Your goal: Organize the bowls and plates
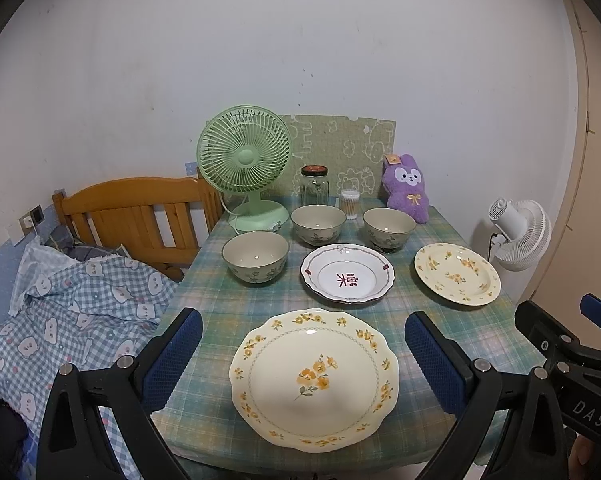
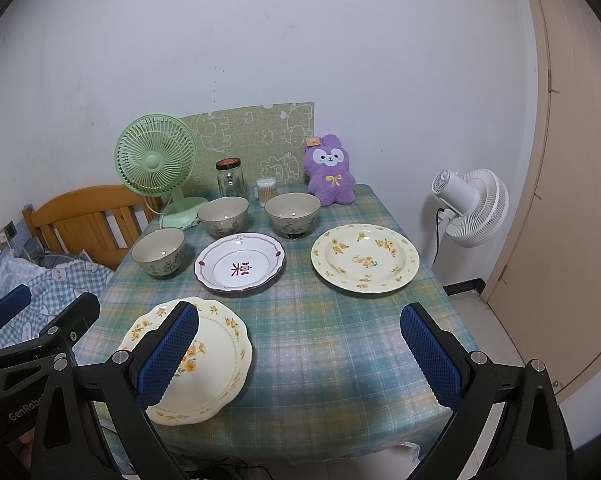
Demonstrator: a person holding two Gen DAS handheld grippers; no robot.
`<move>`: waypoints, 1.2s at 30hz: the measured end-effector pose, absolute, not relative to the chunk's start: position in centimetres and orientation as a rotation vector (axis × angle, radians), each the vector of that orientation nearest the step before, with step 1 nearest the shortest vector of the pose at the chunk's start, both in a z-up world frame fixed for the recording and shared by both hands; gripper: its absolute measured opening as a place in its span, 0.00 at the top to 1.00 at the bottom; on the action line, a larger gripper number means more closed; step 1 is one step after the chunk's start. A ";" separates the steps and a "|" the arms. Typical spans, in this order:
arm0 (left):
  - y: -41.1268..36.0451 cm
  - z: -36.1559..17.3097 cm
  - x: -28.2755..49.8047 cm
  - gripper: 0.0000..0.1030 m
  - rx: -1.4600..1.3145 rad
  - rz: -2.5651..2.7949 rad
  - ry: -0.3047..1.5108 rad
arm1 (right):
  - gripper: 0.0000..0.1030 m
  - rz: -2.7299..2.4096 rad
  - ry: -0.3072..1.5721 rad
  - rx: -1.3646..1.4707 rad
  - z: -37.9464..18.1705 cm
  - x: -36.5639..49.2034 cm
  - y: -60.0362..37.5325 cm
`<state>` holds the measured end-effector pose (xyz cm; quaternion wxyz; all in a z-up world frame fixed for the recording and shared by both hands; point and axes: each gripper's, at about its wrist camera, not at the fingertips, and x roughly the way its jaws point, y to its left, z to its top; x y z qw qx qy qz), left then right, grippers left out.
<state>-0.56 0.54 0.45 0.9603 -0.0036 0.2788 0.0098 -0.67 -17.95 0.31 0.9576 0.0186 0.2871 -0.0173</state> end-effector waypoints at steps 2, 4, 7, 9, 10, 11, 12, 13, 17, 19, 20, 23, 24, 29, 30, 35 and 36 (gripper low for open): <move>0.6 0.5 -0.6 0.02 -0.007 0.020 0.564 | 0.01 -0.034 0.579 0.036 0.5 -0.8 -18.0; 0.7 0.5 -0.7 0.02 -0.006 0.020 0.561 | 0.01 -0.034 0.578 0.036 0.6 -0.8 -18.0; 0.7 0.6 -0.7 0.02 -0.005 0.020 0.559 | 0.01 -0.034 0.576 0.035 0.6 -0.8 -18.0; 0.7 0.5 -0.7 0.02 -0.005 0.020 0.559 | 0.01 -0.035 0.575 0.035 0.6 -0.8 -18.0; 0.7 0.5 -0.8 0.02 -0.005 0.020 0.559 | 0.01 -0.034 0.575 0.035 0.6 -0.9 -17.9; 0.7 0.5 -0.8 0.02 -0.005 0.019 0.559 | 0.01 -0.035 0.574 0.035 0.6 -0.9 -17.9; 0.6 0.5 -0.6 0.02 -0.005 0.019 0.560 | 0.01 -0.035 0.574 0.035 0.6 -1.0 -17.9; 0.6 0.5 -0.7 0.03 -0.005 0.020 0.559 | 0.01 -0.035 0.573 0.035 0.6 -1.0 -17.9; 0.7 0.5 -0.6 0.03 -0.004 0.020 0.559 | 0.01 -0.034 0.574 0.036 0.5 -1.0 -18.0; 0.8 0.4 -0.4 0.03 -0.003 0.021 0.560 | 0.01 -0.034 0.574 0.037 0.5 -0.9 -17.9; 0.9 0.4 -0.2 0.03 -0.003 0.022 0.560 | 0.01 -0.034 0.574 0.036 0.4 -0.9 -17.9; 1.1 0.4 0.2 0.04 -0.002 0.023 0.563 | 0.01 -0.034 0.578 0.034 0.5 -0.4 -17.6; 1.2 0.4 0.5 0.04 -0.002 0.023 0.565 | 0.01 -0.034 0.580 0.033 0.6 -0.3 -17.5; 2.1 0.2 1.7 0.07 -0.003 0.024 0.579 | 0.02 -0.030 0.596 0.028 0.6 1.4 -16.3; 2.3 0.1 2.0 0.07 -0.003 0.025 0.584 | 0.02 -0.028 0.600 0.026 0.6 1.8 -16.0; 3.4 0.0 3.7 0.11 0.002 0.031 0.609 | 0.04 -0.018 0.630 0.020 0.4 3.9 -14.5; 3.7 -0.1 4.0 0.11 0.001 0.033 0.613 | 0.04 -0.015 0.636 0.021 0.3 4.3 -14.2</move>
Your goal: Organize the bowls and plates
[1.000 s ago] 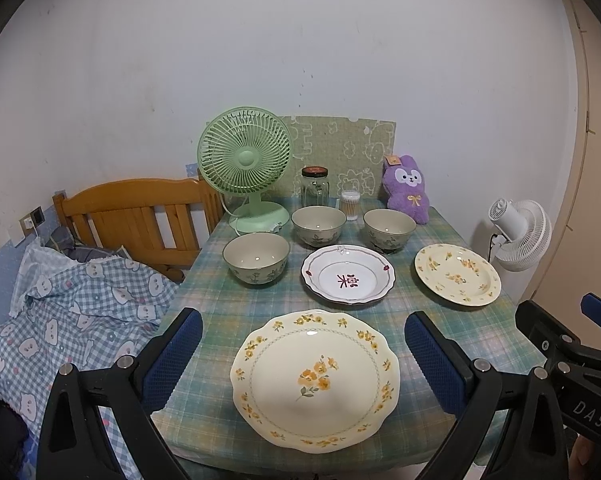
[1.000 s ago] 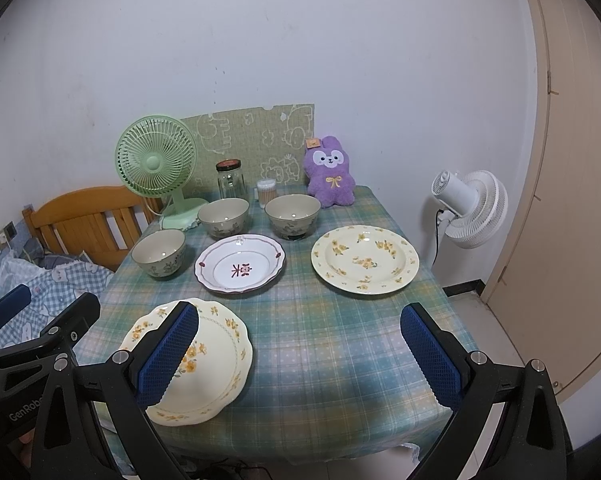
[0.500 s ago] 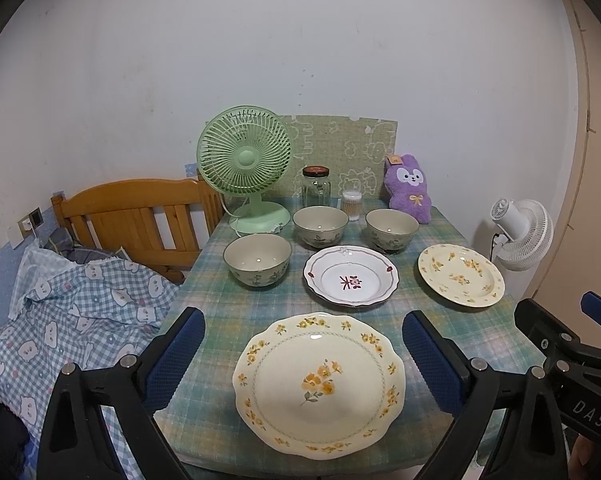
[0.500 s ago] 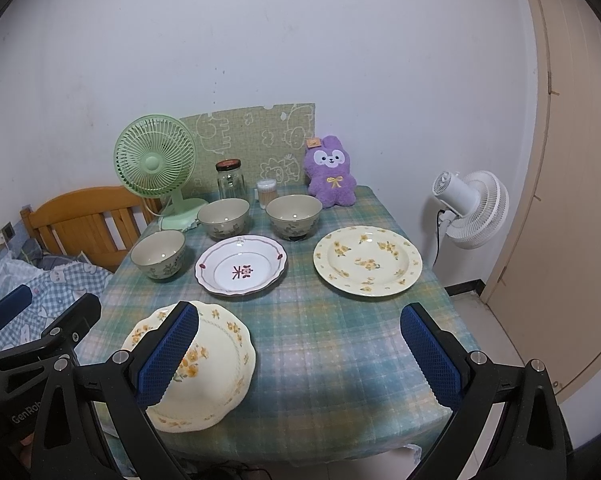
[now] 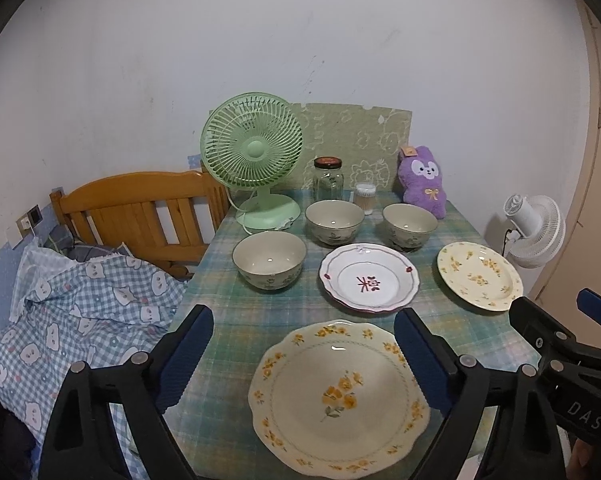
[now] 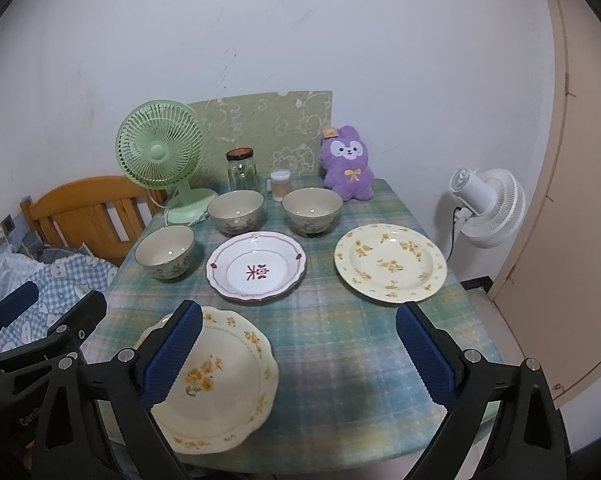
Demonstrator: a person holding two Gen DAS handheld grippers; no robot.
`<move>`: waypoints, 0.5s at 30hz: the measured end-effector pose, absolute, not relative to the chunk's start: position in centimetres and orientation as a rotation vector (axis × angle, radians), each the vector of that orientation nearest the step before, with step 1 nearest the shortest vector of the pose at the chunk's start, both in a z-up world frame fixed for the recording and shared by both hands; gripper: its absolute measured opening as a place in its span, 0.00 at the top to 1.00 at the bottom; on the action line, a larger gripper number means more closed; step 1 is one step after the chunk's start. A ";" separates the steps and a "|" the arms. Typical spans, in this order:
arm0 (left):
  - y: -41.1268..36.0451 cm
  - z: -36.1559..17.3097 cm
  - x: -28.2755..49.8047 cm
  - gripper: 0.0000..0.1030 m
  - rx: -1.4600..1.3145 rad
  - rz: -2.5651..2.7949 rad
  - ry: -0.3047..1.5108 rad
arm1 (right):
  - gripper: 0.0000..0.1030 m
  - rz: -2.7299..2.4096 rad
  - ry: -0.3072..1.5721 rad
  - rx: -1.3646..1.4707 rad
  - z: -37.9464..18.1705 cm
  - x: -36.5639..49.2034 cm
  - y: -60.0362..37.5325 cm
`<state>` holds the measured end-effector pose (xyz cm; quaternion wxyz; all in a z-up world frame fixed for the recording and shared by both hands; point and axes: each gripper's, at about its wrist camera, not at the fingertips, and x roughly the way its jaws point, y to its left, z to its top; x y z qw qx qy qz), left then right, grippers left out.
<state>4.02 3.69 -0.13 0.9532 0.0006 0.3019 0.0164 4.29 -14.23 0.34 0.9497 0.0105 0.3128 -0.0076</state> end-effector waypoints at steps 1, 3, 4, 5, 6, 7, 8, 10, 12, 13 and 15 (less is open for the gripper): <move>3.9 -0.3 4.4 0.11 0.001 0.037 0.620 | 0.05 -0.012 0.645 0.022 0.2 4.8 -13.9; 4.3 -0.7 5.1 0.12 0.002 0.043 0.641 | 0.05 -0.004 0.658 0.023 -0.2 5.6 -13.4; 4.7 -1.0 5.5 0.13 0.000 0.044 0.653 | 0.06 -0.001 0.666 0.023 -0.4 6.0 -13.1; 4.9 -1.2 5.8 0.13 -0.001 0.046 0.662 | 0.06 0.001 0.676 0.024 -0.6 6.4 -12.9; 5.1 -1.5 6.1 0.13 -0.003 0.046 0.671 | 0.06 0.003 0.683 0.025 -0.8 6.7 -12.7; 5.3 -1.7 6.3 0.13 -0.004 0.045 0.677 | 0.06 0.005 0.691 0.026 -1.1 7.1 -12.5; 5.6 -2.0 6.6 0.13 -0.002 0.049 0.684 | 0.06 0.008 0.697 0.027 -1.3 7.3 -12.3; 5.7 -2.2 6.9 0.13 0.000 0.052 0.694 | 0.06 0.012 0.708 0.030 -1.6 7.8 -11.9; 6.0 -2.6 7.1 0.13 -0.004 0.057 0.702 | 0.06 0.015 0.714 0.032 -1.9 8.1 -11.5; 6.1 -2.8 7.3 0.13 -0.005 0.059 0.707 | 0.06 0.016 0.716 0.032 -2.0 8.3 -11.3; 6.4 -3.3 7.7 0.14 -0.008 0.061 0.724 | 0.06 0.017 0.727 0.031 -2.4 8.7 -11.0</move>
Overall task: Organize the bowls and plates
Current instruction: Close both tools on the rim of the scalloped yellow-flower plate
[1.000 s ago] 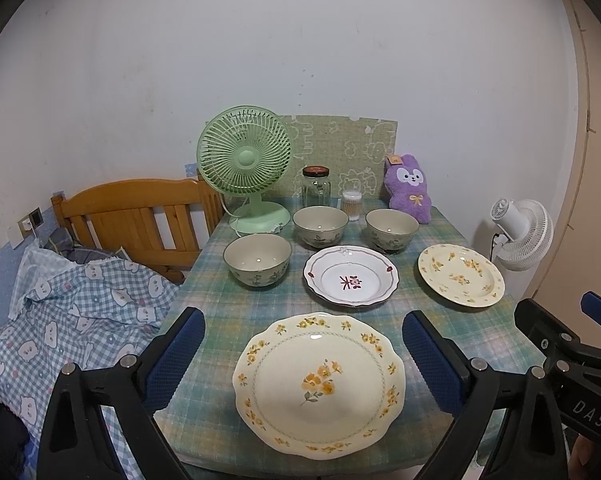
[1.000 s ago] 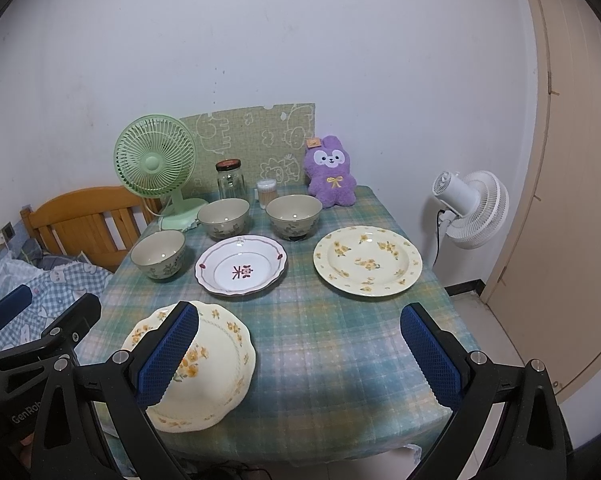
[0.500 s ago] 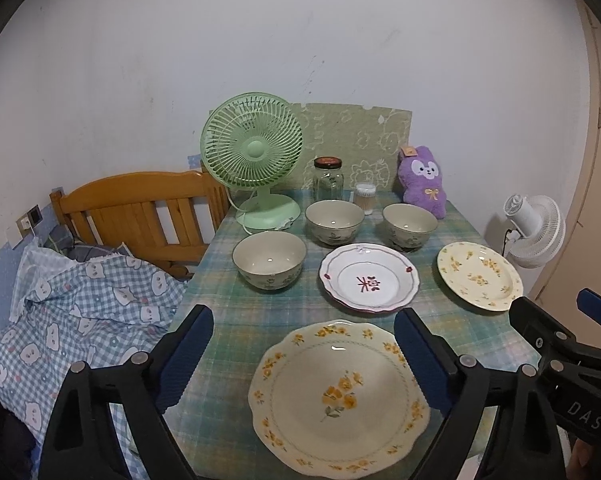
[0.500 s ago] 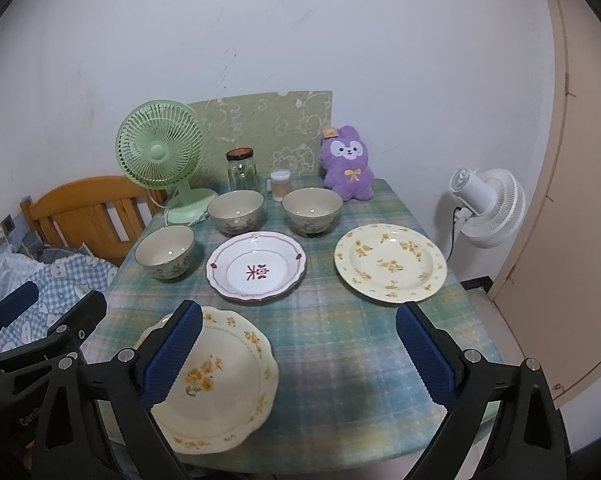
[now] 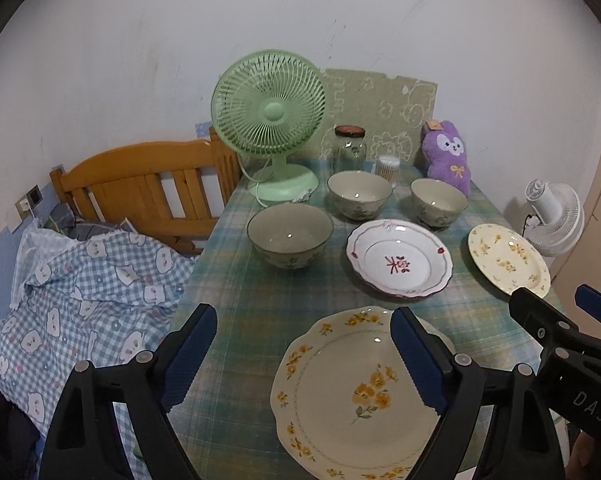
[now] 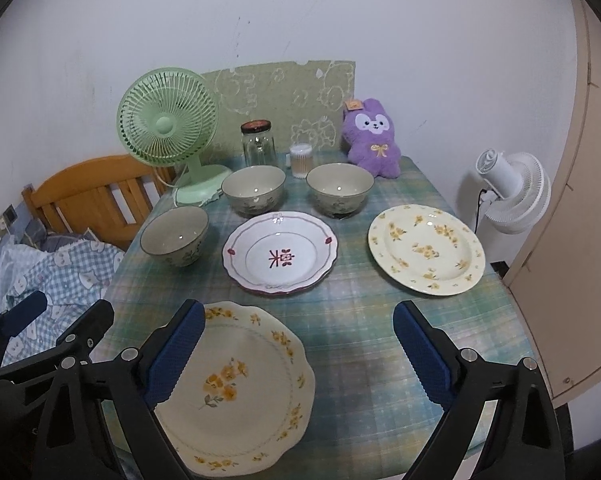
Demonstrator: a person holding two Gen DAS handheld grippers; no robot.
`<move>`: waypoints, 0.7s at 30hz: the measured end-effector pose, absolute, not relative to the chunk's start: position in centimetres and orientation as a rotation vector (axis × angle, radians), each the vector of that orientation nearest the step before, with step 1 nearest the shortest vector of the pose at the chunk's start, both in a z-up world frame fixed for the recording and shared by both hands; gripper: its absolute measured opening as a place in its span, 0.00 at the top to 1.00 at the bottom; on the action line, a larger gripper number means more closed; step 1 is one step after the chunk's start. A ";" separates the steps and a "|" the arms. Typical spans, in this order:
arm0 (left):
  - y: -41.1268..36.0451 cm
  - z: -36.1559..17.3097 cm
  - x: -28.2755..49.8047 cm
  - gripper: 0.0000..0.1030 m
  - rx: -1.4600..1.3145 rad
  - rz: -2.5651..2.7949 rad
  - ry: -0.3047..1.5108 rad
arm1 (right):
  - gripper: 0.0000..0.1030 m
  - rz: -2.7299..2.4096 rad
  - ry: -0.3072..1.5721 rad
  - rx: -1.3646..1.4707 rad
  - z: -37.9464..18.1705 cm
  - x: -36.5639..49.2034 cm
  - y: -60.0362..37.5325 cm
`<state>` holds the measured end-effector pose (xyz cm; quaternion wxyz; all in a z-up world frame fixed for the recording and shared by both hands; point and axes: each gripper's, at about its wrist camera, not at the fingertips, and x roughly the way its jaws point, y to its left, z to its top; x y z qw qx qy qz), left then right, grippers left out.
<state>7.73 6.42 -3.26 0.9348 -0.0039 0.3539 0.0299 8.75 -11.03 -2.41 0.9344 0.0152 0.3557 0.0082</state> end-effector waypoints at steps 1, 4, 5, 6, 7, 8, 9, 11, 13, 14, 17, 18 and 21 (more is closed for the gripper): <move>6.5 -3.6 7.9 0.14 -0.007 0.060 0.733 | 0.06 0.016 0.733 0.032 -2.6 9.0 -11.0; 6.7 -4.5 8.5 0.14 -0.002 0.061 0.751 | 0.06 0.012 0.752 0.031 -3.5 9.5 -10.7; 6.8 -5.0 8.7 0.14 0.000 0.064 0.755 | 0.06 0.010 0.759 0.030 -4.0 9.7 -10.7; 6.9 -5.4 8.8 0.15 0.002 0.064 0.755 | 0.06 0.009 0.764 0.027 -4.5 9.9 -10.5; 6.8 -5.9 8.9 0.15 0.007 0.068 0.755 | 0.07 0.008 0.772 0.025 -5.1 10.0 -10.4; 6.8 -6.7 9.2 0.15 0.018 0.075 0.769 | 0.07 0.007 0.785 0.023 -5.8 10.3 -10.4; 6.9 -7.4 9.4 0.15 0.019 0.073 0.785 | 0.08 0.006 0.801 0.023 -6.4 10.5 -10.3; 7.0 -8.4 10.0 0.17 0.015 0.063 0.814 | 0.11 0.000 0.835 0.026 -7.8 11.1 -10.1; 7.1 -9.6 10.4 0.18 0.015 0.056 0.833 | 0.11 0.001 0.850 0.034 -8.8 11.6 -10.0; 7.3 -10.3 10.8 0.19 0.010 0.051 0.851 | 0.11 -0.002 0.858 0.030 -9.3 11.8 -9.9; 7.5 -12.0 11.3 0.19 -0.016 0.037 0.884 | 0.11 -0.007 0.877 0.027 -10.8 12.5 -9.6; 7.6 -12.5 11.5 0.19 -0.015 0.037 0.897 | 0.11 -0.009 0.888 0.026 -11.3 12.7 -9.6; 7.7 -14.2 11.9 0.23 -0.008 0.029 0.946 | 0.15 -0.008 0.935 0.024 -13.1 13.2 -9.2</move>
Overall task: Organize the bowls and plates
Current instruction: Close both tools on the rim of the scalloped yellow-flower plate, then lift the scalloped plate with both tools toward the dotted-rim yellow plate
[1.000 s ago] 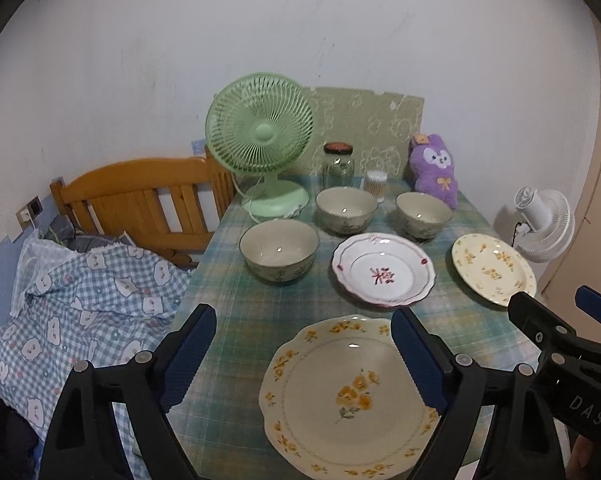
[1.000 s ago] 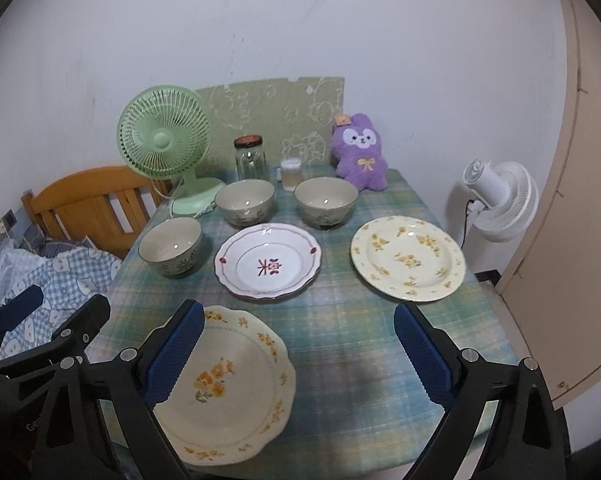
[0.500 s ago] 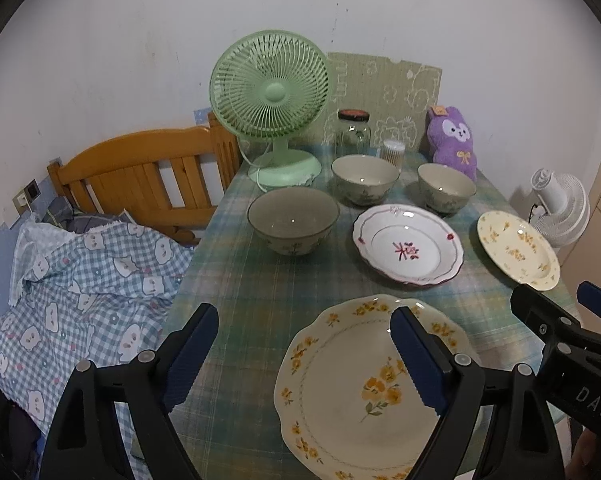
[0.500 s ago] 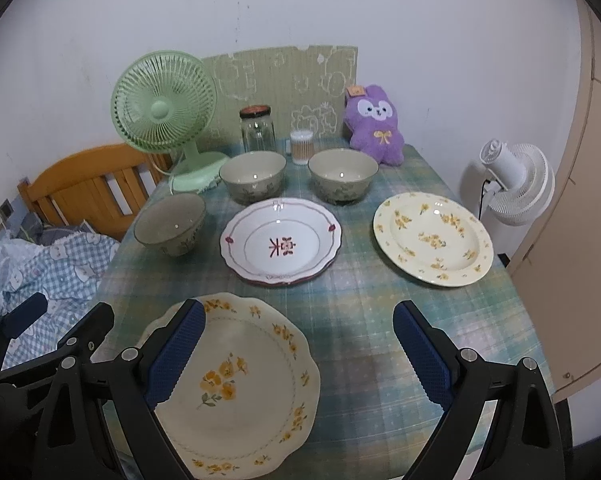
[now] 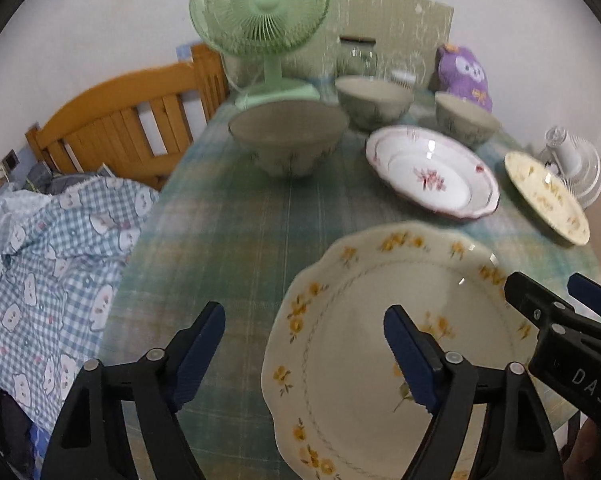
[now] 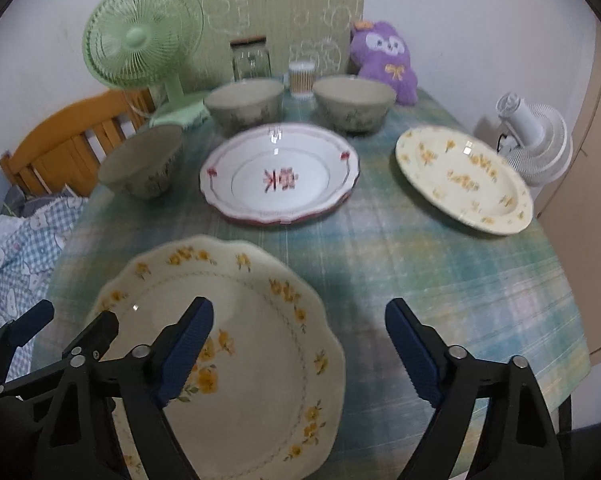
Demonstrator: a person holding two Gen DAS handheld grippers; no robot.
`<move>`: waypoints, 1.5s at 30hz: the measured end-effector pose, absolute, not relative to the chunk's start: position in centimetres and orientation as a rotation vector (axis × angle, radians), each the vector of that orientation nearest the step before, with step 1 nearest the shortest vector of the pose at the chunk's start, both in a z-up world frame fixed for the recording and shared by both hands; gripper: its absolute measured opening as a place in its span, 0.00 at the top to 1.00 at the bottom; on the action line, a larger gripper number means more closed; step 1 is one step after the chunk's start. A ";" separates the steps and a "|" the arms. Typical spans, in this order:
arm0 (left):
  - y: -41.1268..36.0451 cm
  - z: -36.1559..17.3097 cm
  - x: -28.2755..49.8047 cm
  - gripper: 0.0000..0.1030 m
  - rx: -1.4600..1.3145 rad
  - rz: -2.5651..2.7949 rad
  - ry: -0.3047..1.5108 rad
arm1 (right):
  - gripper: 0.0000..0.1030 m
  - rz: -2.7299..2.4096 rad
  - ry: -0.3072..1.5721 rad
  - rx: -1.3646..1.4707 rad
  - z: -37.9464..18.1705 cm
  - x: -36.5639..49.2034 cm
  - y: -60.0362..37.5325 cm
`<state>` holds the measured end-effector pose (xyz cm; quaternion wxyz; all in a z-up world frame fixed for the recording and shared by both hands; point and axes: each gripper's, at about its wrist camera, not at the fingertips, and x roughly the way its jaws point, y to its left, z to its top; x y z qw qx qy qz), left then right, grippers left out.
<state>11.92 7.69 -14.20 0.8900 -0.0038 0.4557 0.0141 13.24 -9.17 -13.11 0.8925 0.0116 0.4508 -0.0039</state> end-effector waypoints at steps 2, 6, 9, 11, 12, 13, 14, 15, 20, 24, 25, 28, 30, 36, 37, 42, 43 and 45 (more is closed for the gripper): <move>7.8 -14.9 12.1 0.25 -0.012 0.023 0.969 | 0.16 -0.007 0.961 0.020 -13.9 13.5 -8.9; 8.0 -15.7 12.7 0.31 -0.009 0.008 0.995 | 0.16 -0.025 0.998 -0.004 -15.1 14.1 -8.3; 8.1 -16.4 13.3 0.33 -0.009 -0.019 1.009 | 0.19 -0.032 1.025 -0.014 -16.0 14.6 -8.0; 8.3 -16.8 13.5 0.38 -0.019 -0.033 1.036 | 0.22 -0.033 1.052 -0.016 -16.5 14.8 -7.8; 8.3 -17.0 13.6 0.40 -0.021 -0.039 1.051 | 0.23 -0.036 1.066 -0.015 -16.7 14.9 -7.7; 8.4 -17.3 13.7 0.41 -0.023 -0.042 1.066 | 0.24 -0.048 1.080 -0.018 -17.0 15.0 -7.7; 8.6 -17.5 13.8 0.42 -0.029 -0.047 1.087 | 0.24 -0.055 1.098 -0.016 -17.2 15.0 -7.7; 8.7 -17.6 13.7 0.43 -0.041 -0.054 1.093 | 0.24 -0.061 1.116 -0.008 -17.4 15.1 -7.7; 8.7 -17.7 13.6 0.43 -0.070 -0.101 1.133 | 0.27 -0.090 1.175 0.013 -18.1 15.0 -7.9; 8.1 -17.8 13.8 0.39 -0.052 -0.130 1.138 | 0.27 -0.096 1.173 0.018 -18.2 14.9 -7.9; 8.2 -17.8 13.8 0.39 -0.055 -0.132 1.138 | 0.27 -0.097 1.173 0.018 -18.2 14.9 -7.9; 8.2 -17.9 14.0 0.40 -0.061 -0.125 1.146 | 0.29 -0.097 1.178 0.017 -18.2 14.9 -8.0; 8.3 -17.8 14.1 0.41 -0.069 -0.112 1.153 | 0.34 -0.103 1.183 0.022 -18.0 14.9 -8.3; 7.5 -17.2 14.0 0.43 -0.073 -0.039 1.147 | 0.41 -0.045 1.202 0.026 -18.1 15.5 -9.1; 7.1 -17.1 13.9 0.43 -0.074 -0.030 1.146 | 0.42 -0.036 1.205 0.031 -18.1 15.6 -9.4; 4.9 -17.0 13.6 0.43 -0.076 -0.008 1.147 | 0.42 -0.030 1.212 0.034 -18.4 16.0 -11.0; 4.3 -17.0 13.6 0.43 -0.074 -0.010 1.146 | 0.42 -0.036 1.210 0.037 -18.3 16.0 -11.7; 3.0 -16.8 13.8 0.43 -0.073 -0.018 1.146 | 0.42 -0.044 1.207 0.039 -18.0 16.1 -12.8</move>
